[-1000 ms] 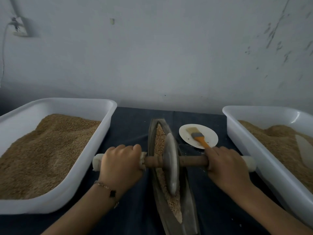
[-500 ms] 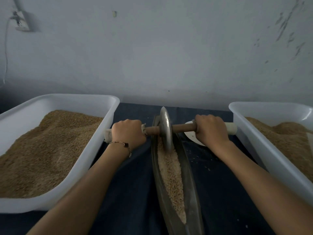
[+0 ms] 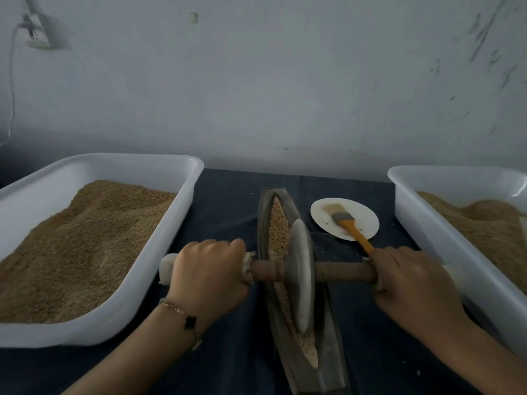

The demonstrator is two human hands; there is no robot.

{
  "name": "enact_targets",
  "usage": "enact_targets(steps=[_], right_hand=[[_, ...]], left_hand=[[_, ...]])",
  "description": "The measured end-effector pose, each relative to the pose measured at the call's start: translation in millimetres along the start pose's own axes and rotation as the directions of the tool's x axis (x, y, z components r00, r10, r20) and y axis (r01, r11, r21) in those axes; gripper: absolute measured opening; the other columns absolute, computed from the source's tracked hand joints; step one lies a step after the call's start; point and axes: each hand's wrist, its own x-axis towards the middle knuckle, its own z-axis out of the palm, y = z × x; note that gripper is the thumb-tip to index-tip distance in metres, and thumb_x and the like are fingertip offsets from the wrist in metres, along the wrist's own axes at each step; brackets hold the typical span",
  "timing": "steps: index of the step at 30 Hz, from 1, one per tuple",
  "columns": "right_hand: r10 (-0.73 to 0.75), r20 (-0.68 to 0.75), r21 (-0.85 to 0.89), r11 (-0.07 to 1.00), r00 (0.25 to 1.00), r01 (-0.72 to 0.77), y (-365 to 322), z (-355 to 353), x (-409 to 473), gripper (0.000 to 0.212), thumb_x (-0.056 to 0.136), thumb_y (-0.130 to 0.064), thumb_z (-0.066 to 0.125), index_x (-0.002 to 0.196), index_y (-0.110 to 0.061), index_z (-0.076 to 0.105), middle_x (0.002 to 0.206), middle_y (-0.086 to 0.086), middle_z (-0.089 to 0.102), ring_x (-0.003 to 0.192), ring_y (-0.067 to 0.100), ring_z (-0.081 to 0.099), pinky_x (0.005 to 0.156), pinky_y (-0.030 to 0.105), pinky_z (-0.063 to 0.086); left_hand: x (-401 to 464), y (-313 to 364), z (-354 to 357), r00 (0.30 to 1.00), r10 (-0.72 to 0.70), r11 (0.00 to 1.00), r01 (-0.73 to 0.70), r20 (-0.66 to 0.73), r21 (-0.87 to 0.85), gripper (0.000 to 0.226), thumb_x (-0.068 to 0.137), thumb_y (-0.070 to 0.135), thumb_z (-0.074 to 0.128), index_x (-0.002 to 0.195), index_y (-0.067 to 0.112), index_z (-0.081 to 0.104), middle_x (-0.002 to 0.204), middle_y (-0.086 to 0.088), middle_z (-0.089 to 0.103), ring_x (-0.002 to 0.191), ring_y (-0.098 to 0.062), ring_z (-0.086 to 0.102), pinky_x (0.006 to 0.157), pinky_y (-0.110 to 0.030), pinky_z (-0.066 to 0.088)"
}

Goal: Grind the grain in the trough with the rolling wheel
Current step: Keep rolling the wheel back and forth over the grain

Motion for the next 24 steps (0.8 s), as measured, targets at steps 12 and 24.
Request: enact_targets(steps=[12,24], right_hand=[[0.062,-0.132,-0.14,0.987,0.989,-0.08,14,60,128,0.025,0.074,-0.009,0.074,0.063,-0.011,0.052,0.055,0.006,0.055,0.048,0.027,0.05,0.052,0.027,0.025],[-0.029,-0.13,-0.08,0.997,0.991,0.019,-9,34,65,0.027,0.055,0.001,0.078,0.077,-0.006,0.065,0.067,0.009,0.062,0.059,0.027,0.056,0.053,0.035,0.043]], left_hand=[[87,-45,60,0.944,-0.315,0.947,0.32,0.098,-0.037,0.022,0.091,0.038,0.049,0.075,0.025,0.042,0.072,0.006,0.054,0.065,-0.014,0.053,0.064,-0.029,0.043],[32,-19,41,0.984,-0.172,0.984,0.173,0.045,-0.032,0.024,0.087,0.038,0.052,0.075,0.027,0.035,0.069,0.011,0.044,0.063,-0.009,0.041,0.06,-0.026,0.029]])
